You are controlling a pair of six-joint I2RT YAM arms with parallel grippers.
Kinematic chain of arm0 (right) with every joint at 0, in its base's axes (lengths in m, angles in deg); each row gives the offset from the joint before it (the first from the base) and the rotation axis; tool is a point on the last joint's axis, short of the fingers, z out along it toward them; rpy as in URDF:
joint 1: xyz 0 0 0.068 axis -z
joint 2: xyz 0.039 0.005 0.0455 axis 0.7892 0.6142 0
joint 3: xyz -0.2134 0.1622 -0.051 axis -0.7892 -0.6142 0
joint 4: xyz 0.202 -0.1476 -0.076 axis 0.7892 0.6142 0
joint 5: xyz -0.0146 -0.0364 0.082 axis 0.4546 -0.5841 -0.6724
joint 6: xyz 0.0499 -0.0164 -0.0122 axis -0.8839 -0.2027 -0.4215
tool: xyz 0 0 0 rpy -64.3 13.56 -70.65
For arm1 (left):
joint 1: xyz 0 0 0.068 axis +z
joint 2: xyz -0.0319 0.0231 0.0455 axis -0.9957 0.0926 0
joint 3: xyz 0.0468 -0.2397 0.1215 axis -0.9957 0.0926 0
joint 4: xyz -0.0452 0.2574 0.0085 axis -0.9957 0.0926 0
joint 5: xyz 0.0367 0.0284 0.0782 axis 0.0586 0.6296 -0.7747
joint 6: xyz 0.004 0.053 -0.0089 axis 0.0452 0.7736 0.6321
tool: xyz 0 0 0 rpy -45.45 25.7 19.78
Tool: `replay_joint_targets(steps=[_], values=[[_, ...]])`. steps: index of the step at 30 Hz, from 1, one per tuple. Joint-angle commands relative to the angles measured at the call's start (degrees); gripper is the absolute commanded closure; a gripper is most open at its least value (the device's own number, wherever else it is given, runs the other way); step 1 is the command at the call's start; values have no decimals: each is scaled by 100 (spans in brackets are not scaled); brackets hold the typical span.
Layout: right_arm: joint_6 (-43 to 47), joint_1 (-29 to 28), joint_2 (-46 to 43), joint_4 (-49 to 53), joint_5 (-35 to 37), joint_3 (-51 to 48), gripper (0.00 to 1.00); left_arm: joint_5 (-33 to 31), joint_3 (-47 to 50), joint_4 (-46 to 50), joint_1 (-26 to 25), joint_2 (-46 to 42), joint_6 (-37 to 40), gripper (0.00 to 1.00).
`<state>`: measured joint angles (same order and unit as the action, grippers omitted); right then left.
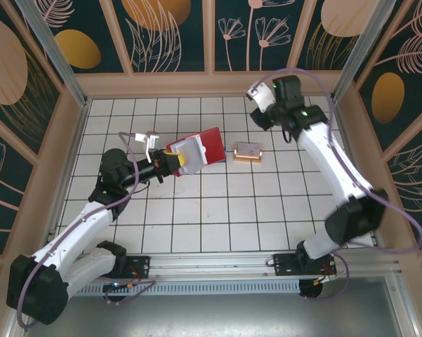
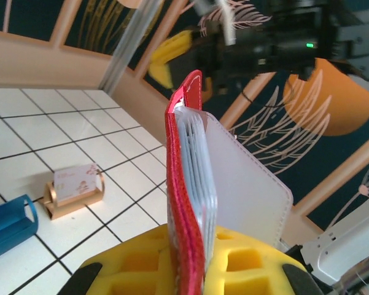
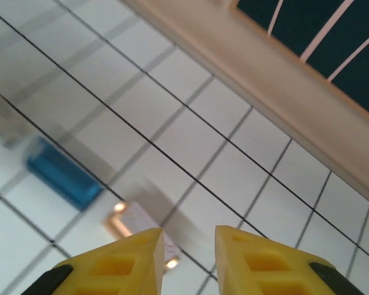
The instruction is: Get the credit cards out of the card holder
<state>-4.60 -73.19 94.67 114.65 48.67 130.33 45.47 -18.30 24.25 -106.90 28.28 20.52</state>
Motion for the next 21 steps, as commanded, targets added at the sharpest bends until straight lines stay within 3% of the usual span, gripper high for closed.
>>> replay_joint_targets(steps=[1, 3, 7, 11, 14, 17, 21], values=[[-1100, -68, -904, -583, -1204, -686, 73, 82, -396, -104, 24, 1, 35, 100], [-1252, -272, -1509, -890, -1569, -1147, 74, -499, -721, 727, 24, 151, 214, 100], [-1553, -1073, -1989, -1079, -1205, -1590, 74, -1583, -1601, 2636, 24, 692, 797, 100], [-2297, -1366, -1887, -1177, -1018, -1777, 77, -2509, -2284, 3938, 11, 893, 1474, 100], [-3176, -1434, -1680, -1415, -790, -1891, 66, -3208, -2833, 4877, -41, 1085, 1840, 100], [-4112, -1443, -1365, -1428, -536, -1808, 70, -3740, -3187, 5432, -145, 1217, 1948, 100], [-5258, -1498, -836, -1415, -859, -1597, 73, -3809, -3464, 5851, -239, 1462, 1927, 100]])
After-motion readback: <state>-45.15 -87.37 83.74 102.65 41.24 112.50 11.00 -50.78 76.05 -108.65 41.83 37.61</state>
